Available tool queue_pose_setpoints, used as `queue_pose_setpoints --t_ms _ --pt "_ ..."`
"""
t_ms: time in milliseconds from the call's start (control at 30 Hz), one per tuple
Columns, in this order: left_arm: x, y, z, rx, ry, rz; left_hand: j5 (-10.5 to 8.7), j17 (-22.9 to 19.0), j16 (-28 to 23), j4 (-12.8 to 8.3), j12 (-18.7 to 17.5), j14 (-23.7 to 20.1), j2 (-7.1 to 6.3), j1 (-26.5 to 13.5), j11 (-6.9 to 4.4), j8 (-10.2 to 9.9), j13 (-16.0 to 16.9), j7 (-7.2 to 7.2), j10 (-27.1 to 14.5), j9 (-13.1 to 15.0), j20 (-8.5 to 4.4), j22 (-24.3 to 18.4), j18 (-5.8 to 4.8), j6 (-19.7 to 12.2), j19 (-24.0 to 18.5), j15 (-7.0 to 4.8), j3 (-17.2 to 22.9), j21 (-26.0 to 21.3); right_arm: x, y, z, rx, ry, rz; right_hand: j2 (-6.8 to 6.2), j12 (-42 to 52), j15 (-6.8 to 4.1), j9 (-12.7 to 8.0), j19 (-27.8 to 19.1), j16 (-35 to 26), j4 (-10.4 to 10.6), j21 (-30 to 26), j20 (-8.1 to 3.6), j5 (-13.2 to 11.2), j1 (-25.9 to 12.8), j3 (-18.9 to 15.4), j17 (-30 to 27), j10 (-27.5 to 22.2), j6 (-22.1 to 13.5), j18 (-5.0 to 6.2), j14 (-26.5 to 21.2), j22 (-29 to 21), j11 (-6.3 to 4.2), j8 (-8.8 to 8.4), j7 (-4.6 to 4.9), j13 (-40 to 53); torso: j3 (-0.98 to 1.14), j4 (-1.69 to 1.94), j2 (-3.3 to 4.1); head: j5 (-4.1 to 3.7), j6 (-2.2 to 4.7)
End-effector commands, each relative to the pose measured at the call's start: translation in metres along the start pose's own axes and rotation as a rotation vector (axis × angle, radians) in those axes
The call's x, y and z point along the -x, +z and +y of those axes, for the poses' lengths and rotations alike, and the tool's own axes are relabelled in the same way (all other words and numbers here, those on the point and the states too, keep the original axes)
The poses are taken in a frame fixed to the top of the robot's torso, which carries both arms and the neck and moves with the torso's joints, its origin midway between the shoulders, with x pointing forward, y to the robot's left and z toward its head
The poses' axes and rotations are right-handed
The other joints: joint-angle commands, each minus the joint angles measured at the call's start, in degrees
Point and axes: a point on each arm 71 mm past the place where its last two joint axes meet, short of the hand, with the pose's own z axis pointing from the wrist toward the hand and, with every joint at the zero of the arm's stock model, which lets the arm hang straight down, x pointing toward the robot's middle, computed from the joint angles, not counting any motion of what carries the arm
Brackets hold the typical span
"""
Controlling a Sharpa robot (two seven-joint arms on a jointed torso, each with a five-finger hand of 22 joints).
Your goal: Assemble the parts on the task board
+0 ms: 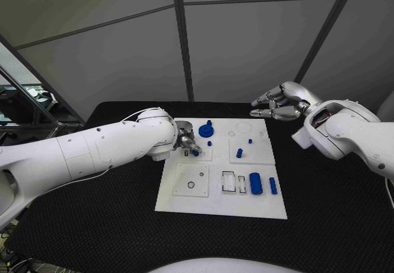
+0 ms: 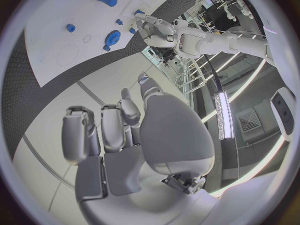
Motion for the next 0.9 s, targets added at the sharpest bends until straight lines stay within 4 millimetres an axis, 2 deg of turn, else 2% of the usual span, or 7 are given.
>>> queue_pose_setpoints --t_ms 33,333,900 --pt "-0.0053 0.0022 -0.0004 0.014 0.02 0.029 -1.25 13.24 0.34 0.93 0.58 5.5 0.07 -0.58 -0.25 -0.32 9.43 0.12 1.73 -0.07 -0.16 0.22 -2.32 0.57 0.42 -0.21 -0.49 0.05 0.0002 0.0006 0.0021 0.013 0.0 0.004 0.49 -0.16 -0.21 0.08 -0.1 -0.17 -0.15 -0.26 -0.16 0.37 -0.03 -0.01 -0.03 -0.07 -0.01 0.45 1.02 4.1 -0.03 -0.39 0.11 -0.08 -0.01 -0.04 -0.01 0.0 -0.08" --pt "-0.0058 0.0045 -0.0014 0.023 0.026 0.04 -2.44 13.65 0.74 2.51 1.55 5.63 0.01 -1.02 -0.33 -0.49 9.86 0.0 2.11 0.17 -0.26 0.87 -2.45 1.32 0.85 -0.3 -1.81 0.35 -0.0002 0.001 0.0021 0.013 0.0 0.007 0.49 -0.16 -0.21 0.08 -0.1 -0.17 -0.15 -0.26 -0.16 0.37 -0.03 -0.01 -0.03 -0.07 -0.01 0.45 1.02 4.1 -0.03 -0.39 0.11 -0.08 -0.01 0.0 -0.01 -0.07 -0.23" --pt "-0.0063 0.0047 0.0002 0.034 0.034 0.052 -2.41 14.15 1.22 3.59 2.36 5.78 0.09 -1.05 -0.43 -0.42 10.19 -0.16 2.43 0.52 -0.35 1.41 -2.54 2.08 1.19 -0.42 -2.61 0.62 -0.0005 0.0011 0.002 0.012 0.0 0.011 0.49 -0.16 -0.21 0.08 -0.1 -0.17 -0.15 -0.26 -0.16 0.37 -0.03 -0.01 -0.03 -0.07 -0.01 0.45 1.02 4.1 -0.03 -0.39 0.11 -0.08 -0.05 0.06 0.0 -0.13 -0.3"
